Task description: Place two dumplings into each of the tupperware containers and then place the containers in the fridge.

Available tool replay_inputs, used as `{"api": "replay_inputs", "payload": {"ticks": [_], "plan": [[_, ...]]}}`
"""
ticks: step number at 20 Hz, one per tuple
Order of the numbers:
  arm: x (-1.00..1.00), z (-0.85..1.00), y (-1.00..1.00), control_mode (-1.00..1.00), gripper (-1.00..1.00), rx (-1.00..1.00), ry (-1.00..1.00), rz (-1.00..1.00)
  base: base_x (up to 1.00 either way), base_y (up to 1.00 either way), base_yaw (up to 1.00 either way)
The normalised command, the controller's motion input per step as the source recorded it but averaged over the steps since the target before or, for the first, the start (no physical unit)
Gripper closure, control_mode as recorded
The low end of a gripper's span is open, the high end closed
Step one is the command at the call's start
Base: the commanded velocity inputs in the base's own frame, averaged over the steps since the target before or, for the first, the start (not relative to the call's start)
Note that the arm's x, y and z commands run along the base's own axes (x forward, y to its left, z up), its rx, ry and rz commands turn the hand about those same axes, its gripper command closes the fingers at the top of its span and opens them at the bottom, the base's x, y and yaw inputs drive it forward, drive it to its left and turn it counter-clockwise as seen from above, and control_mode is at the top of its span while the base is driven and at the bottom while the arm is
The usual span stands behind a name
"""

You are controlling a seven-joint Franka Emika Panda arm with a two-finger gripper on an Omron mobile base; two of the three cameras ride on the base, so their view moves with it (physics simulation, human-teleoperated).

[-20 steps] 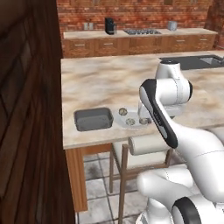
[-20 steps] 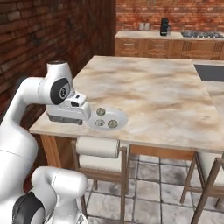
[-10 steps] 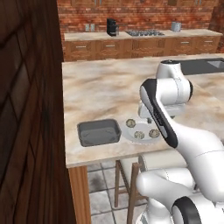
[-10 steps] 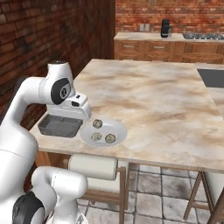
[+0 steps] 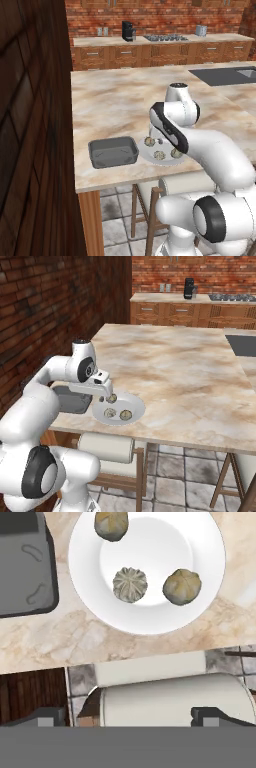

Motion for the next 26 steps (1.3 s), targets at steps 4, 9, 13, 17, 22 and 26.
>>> {"api": "replay_inputs", "payload": {"ticks": [4, 9, 13, 17, 22, 26], "plan": [[0.75, -0.85, -0.09, -1.00, -1.00, 0.04, 0.01, 0.00, 0.00, 0.00, 0.00], [0.46, -0.53, -0.27, -1.00, -1.00, 0.07, 0.01, 0.01, 0.00, 0.00, 0.00], [0.31, -0.32, -0.03, -1.00, -1.00, 0.00, 0.03, 0.00, 0.00, 0.00, 0.00], [0.54, -0.58, 0.17, -1.00, -1.00, 0.00, 0.02, 0.00, 0.00, 0.00, 0.00], [0.43, -0.38, -0.01, -1.00, -1.00, 0.00, 0.07, 0.00, 0.00, 0.00, 0.00], [0.46, -0.39, 0.00, -1.00, -1.00, 0.00, 0.06, 0.00, 0.00, 0.00, 0.00]]}}
